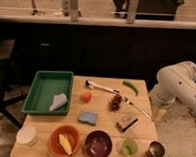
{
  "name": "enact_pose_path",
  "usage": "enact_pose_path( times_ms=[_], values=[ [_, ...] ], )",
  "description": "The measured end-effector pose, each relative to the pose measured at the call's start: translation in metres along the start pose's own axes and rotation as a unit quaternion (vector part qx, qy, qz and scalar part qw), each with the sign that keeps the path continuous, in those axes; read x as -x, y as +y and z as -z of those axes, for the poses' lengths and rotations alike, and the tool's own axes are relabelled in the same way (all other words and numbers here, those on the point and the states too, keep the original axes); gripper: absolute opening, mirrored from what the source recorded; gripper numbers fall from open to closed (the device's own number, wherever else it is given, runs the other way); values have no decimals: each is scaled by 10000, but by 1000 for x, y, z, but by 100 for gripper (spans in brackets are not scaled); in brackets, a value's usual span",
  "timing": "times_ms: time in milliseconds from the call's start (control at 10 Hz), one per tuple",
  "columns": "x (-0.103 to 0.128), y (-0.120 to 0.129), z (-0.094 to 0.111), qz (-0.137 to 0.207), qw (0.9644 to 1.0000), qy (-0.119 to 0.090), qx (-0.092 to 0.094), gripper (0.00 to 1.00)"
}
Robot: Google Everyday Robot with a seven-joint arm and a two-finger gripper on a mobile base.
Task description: Place apple in purple bowl
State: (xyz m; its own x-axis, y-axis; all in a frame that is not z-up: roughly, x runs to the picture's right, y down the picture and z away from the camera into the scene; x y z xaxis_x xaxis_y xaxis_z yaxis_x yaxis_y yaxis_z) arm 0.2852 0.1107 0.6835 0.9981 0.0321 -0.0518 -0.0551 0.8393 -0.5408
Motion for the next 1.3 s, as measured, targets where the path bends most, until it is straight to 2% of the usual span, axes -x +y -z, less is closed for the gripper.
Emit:
enact_pose_path(
  times_ms=[200, 300, 400, 500, 600, 700, 900, 1000, 1100, 1200, 1300],
  values=[
    [0, 0, 0, 20, 10000, -5, -8, 80],
    [1, -1, 0, 140, 9999, -47, -26, 80],
    [4, -1, 1, 353, 9993, -110, -33, 80],
    [16, -4, 0, 943, 9953, -237, -23, 80],
    [26, -6, -1, 1443, 9890, -326, -20, 80],
    [32, -6, -2, 2002, 9789, -411, 18, 80],
    [48, -5, -5, 3060, 9502, -579, 120, 80],
    [52, -5, -6, 3393, 9384, -637, 138, 80],
    [55, -4, -6, 3637, 9289, -680, 167, 80],
    [57, -4, -7, 3788, 9226, -711, 175, 80],
    [58, -4, -7, 3822, 9211, -716, 175, 80]
  ],
)
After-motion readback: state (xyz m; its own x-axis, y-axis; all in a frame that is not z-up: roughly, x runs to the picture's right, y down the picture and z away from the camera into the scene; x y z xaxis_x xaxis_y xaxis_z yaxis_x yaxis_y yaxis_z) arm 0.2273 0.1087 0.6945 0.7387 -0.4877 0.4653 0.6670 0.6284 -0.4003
